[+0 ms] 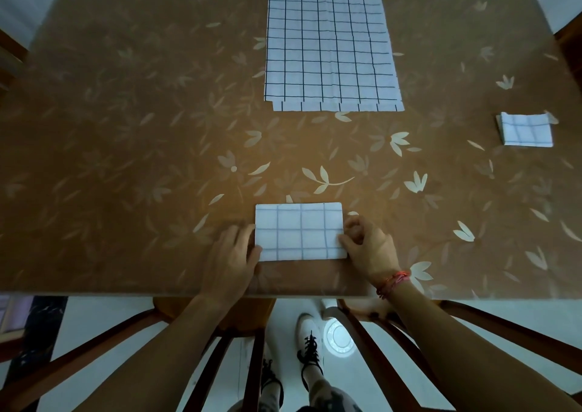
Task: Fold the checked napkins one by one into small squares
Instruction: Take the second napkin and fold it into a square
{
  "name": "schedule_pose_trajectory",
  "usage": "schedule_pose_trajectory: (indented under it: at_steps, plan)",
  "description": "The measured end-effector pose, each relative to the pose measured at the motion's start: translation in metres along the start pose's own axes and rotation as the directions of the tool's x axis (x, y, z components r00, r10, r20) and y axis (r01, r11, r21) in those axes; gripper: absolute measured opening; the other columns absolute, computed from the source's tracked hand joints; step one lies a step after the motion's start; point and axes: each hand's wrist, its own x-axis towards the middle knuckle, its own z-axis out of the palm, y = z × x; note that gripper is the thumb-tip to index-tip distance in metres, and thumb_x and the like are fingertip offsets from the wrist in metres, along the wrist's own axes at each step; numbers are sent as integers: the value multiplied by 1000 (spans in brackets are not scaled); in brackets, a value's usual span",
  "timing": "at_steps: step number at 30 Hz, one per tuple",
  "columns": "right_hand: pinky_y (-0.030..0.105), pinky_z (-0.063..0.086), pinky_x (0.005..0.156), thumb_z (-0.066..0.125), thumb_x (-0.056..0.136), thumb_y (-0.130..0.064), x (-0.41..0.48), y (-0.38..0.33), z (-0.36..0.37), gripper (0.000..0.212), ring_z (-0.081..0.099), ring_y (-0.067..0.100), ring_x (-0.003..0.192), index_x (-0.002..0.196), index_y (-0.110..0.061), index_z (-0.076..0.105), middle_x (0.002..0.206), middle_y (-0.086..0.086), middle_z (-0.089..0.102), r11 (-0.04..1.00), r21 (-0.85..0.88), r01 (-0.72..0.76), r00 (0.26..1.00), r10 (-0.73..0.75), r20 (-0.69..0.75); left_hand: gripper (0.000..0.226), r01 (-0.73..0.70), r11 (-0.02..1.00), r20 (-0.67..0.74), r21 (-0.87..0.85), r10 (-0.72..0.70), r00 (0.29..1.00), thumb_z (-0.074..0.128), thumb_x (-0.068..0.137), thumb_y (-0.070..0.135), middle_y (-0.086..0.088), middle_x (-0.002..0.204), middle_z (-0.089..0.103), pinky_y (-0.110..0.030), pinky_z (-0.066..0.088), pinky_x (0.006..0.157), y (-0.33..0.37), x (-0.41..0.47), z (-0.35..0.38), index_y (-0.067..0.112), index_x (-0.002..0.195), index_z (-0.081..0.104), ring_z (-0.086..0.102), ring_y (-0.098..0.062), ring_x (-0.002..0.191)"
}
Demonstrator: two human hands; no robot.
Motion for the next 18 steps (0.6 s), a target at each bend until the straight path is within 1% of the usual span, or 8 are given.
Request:
schedule_pose_trajectory:
  at_steps: [3,4,6,8,10,12,14,18]
  plan:
    - [27,48,60,62,85,-36,-3,-7,0,25,58,15,74,105,-23,56,84,-9,58,997,-70,12,995,-18,-93,38,-144,986,-45,81,148,988,37,97,31,-6,117,57,-37,48,87,5,1,-6,9,122,56,53,-21,105]
    - [29,49,62,60,86,-37,-4,-12,2,28,56,15,77,108,-21,56,92,-6,56,990,-127,66,989,-81,-120,39,-197,975,-30,106,201,979,36,98,28,-8,125,56,-39,47,92,7,2,-6,8,125,56,52,-23,113]
    - [33,51,73,55,87,-35,-7,-25,11,34,53,17,90,116,-17,56,106,1,53,935,-244,258,945,-296,-137,44,-287,943,36,168,285,958,32,100,25,-13,141,48,-42,41,104,9,7,-4,4,134,50,44,-26,131]
    - [39,48,92,50,88,-35,-7,-38,27,43,50,24,112,125,-14,53,127,8,51,851,-309,424,886,-460,-50,50,-322,920,109,223,305,946,28,101,26,-16,151,37,-45,32,113,8,15,1,1,141,42,32,-27,141]
    - [43,36,107,44,90,-35,-5,-50,47,52,37,31,135,136,-11,45,147,15,37,786,-340,517,848,-524,77,54,-313,914,165,260,278,946,23,101,28,-17,154,31,-47,28,115,5,21,6,0,145,35,25,-26,145]
    - [46,29,114,38,93,-35,-3,-57,66,57,25,33,143,142,-6,38,153,19,27,733,-373,568,816,-559,145,55,-319,903,186,289,274,944,20,102,30,-18,154,29,-48,27,115,0,24,13,0,146,32,23,-26,145]
    - [46,24,117,29,98,-34,-1,-58,79,57,18,32,145,145,-3,34,155,20,22,705,-395,590,802,-569,182,55,-338,889,192,308,290,938,18,104,31,-18,155,27,-47,27,115,-3,25,18,0,147,30,21,-27,146]
    - [48,24,116,24,99,-30,3,-55,88,56,14,31,146,146,0,32,156,19,20,676,-421,604,792,-568,223,59,-353,875,184,332,307,934,8,105,35,-18,156,23,-46,24,116,-5,27,21,0,148,28,17,-26,147]
